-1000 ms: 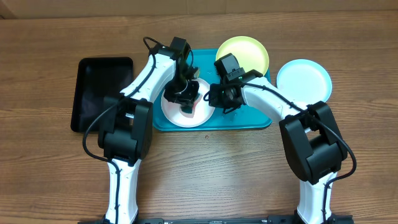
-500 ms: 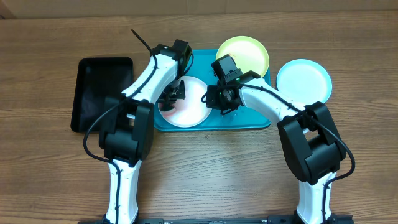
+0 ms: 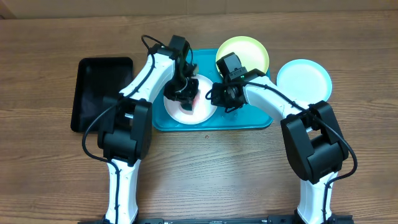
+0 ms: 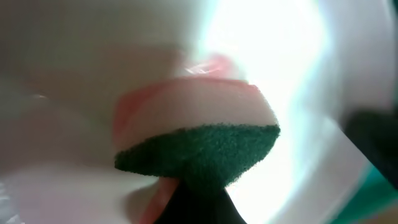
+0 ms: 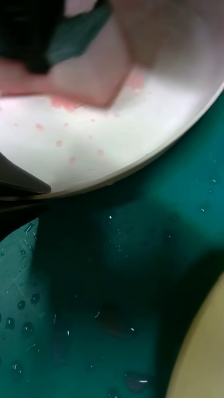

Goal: Clean dirty plates on tray and stack at the side
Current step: 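Scrub the white plate with the sponge in the left gripper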

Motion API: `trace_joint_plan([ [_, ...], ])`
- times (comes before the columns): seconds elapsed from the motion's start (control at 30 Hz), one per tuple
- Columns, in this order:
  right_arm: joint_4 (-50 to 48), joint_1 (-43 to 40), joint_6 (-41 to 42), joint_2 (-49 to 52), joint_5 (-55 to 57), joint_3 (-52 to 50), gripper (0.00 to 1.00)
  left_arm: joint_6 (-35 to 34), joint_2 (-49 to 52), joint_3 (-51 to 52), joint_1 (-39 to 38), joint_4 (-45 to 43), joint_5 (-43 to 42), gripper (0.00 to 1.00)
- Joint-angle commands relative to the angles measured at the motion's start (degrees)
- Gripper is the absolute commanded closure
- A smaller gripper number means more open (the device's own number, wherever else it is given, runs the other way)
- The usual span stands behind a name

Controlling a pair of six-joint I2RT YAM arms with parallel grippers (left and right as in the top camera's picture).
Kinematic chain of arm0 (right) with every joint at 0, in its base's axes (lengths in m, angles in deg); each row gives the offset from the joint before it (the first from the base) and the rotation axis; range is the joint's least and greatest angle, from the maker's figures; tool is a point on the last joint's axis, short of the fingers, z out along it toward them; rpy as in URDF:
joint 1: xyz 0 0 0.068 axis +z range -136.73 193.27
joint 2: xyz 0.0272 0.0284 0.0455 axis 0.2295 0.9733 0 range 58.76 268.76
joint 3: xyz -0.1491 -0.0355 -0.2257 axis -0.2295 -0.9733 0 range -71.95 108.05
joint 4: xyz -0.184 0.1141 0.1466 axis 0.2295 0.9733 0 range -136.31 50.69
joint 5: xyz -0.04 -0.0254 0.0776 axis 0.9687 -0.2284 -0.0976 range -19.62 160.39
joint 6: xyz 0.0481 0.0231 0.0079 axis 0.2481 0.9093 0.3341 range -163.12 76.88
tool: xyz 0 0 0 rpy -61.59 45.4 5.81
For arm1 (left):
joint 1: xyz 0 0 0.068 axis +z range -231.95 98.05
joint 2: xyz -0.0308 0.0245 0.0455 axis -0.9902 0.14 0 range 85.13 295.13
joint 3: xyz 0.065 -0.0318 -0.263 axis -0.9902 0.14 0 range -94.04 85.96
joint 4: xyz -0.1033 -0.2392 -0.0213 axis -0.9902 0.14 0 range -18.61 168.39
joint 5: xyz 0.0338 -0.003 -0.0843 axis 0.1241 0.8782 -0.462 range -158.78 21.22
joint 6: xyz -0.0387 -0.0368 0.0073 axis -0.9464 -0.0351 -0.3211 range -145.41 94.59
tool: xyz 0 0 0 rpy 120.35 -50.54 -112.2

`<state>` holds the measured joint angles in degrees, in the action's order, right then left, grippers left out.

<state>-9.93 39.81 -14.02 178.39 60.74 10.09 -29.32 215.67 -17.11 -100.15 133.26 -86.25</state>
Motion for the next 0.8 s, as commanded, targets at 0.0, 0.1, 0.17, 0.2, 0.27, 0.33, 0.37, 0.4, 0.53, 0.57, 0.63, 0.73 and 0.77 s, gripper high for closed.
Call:
trace_joint_plan([
  [0.0,0.1,0.8,-0.6,0.1,-0.7,-0.7,0.96,7.3,1.3,0.9,-0.9,2.8,-8.1,0.96],
  [0.1,0.1,0.8,-0.6,0.1,-0.7,-0.7,0.96,8.2,1.3,0.9,-0.9,3.7,-8.1,0.96],
  [0.17,0.2,0.8,-0.6,0.1,-0.7,-0.7,0.96,7.8,1.3,0.9,-0.9,2.6,-8.1,0.96],
  [0.2,0.2,0.8,-0.6,0.1,-0.8,-0.7,0.96,7.0,1.4,0.9,-0.9,1.6,-8.0,0.96],
  [0.27,0.3,0.8,-0.6,0.1,-1.0,-0.7,0.96,3.8,1.3,0.9,-0.9,-1.6,-7.2,0.96],
  [0.33,0.4,0.8,-0.6,0.1,-1.0,-0.7,0.96,-1.4,1.3,0.9,-0.9,-6.1,-4.0,0.96],
  [0.37,0.4,0.8,-0.6,0.1,-1.1,-0.7,0.96,-4.3,1.4,0.9,-0.9,-8.1,-1.5,0.96],
  [0.4,0.5,0.8,-0.6,0.1,-1.1,-0.7,0.96,-8.3,1.4,0.9,-0.9,-10.1,2.4,0.96],
  [0.53,0.8,0.8,-0.6,0.1,-1.0,-0.7,0.96,-20.0,1.3,0.9,-0.9,-12.8,19.8,0.96],
  [0.57,0.8,0.8,-0.6,0.1,-1.1,-0.7,0.96,-21.8,1.4,0.9,-0.9,-12.2,23.9,0.96],
  [0.63,0.8,0.8,-0.6,0.1,-1.0,-0.7,0.96,-24.5,1.3,0.9,-0.9,-9.6,29.9,0.96],
  [0.73,0.7,0.8,-0.6,0.1,-1.0,-0.7,0.96,-26.5,1.3,0.9,-0.9,-3.9,34.1,0.96],
  [0.77,0.7,0.8,-0.6,0.1,-0.9,-0.7,0.96,-26.4,1.4,0.9,-0.9,-1.9,34.2,0.96],
])
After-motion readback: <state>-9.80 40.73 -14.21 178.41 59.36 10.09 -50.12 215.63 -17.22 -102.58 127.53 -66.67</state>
